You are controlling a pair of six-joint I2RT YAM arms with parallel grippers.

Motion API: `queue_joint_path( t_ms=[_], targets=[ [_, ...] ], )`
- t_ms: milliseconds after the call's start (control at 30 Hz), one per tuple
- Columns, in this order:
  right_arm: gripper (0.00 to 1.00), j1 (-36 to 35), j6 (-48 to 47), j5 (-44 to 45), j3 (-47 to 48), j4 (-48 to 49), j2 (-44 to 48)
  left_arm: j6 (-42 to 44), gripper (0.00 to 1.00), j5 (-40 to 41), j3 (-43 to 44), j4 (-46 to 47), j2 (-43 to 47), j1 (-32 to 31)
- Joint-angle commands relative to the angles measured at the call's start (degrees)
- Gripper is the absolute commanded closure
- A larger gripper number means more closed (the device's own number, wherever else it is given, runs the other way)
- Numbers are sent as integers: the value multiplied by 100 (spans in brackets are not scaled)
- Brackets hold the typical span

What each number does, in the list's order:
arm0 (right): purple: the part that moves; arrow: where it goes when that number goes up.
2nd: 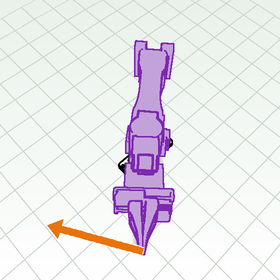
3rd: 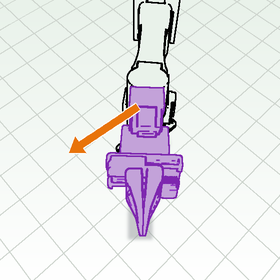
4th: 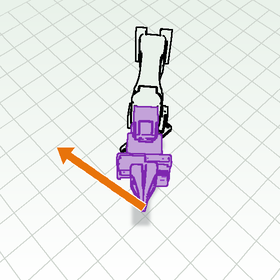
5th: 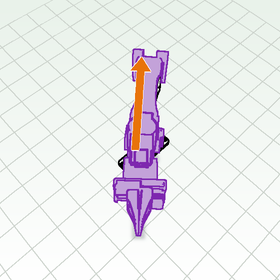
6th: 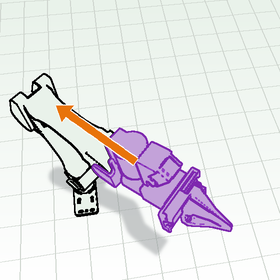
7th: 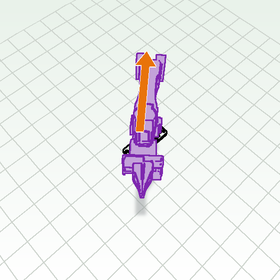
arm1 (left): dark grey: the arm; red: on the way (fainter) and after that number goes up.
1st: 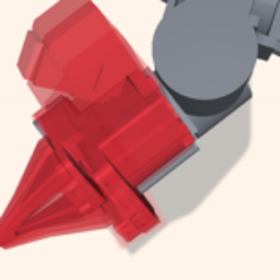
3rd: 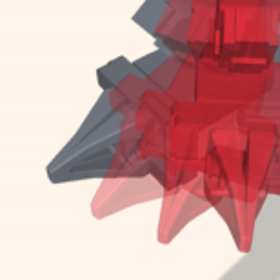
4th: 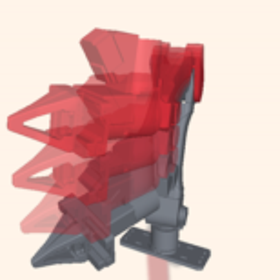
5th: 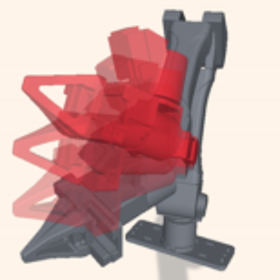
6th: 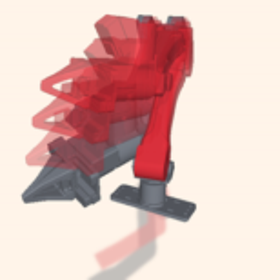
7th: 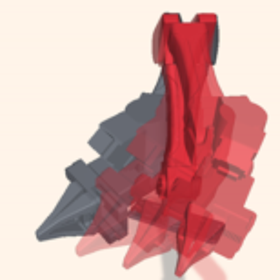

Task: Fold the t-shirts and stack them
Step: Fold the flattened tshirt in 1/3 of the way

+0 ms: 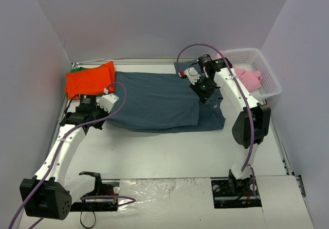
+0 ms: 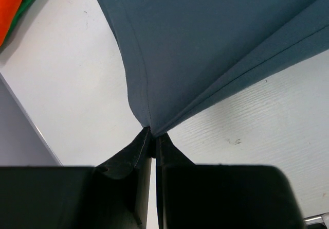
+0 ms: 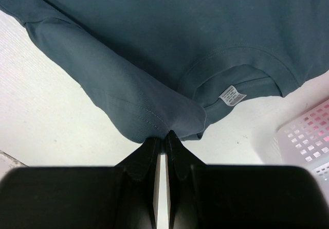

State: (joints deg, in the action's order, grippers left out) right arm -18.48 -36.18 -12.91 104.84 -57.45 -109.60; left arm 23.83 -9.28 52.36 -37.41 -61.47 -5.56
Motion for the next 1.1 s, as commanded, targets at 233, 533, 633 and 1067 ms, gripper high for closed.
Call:
queue_joint_path(
  t_ms=[233,533,633,1067],
  targets=[
    [100,-50,94,16,1,-126,167,16,98,-118,257,-30,-40,29],
    [100,-50,147,69,335,-135,-61,86,98,-13,275,93,-93,29],
    [100,-50,173,87,520,-144,-166,104,98,5,328,102,-128,29],
    [100,-59,156,166,1074,-214,-615,113,98,154,319,295,-374,29]
  ],
)
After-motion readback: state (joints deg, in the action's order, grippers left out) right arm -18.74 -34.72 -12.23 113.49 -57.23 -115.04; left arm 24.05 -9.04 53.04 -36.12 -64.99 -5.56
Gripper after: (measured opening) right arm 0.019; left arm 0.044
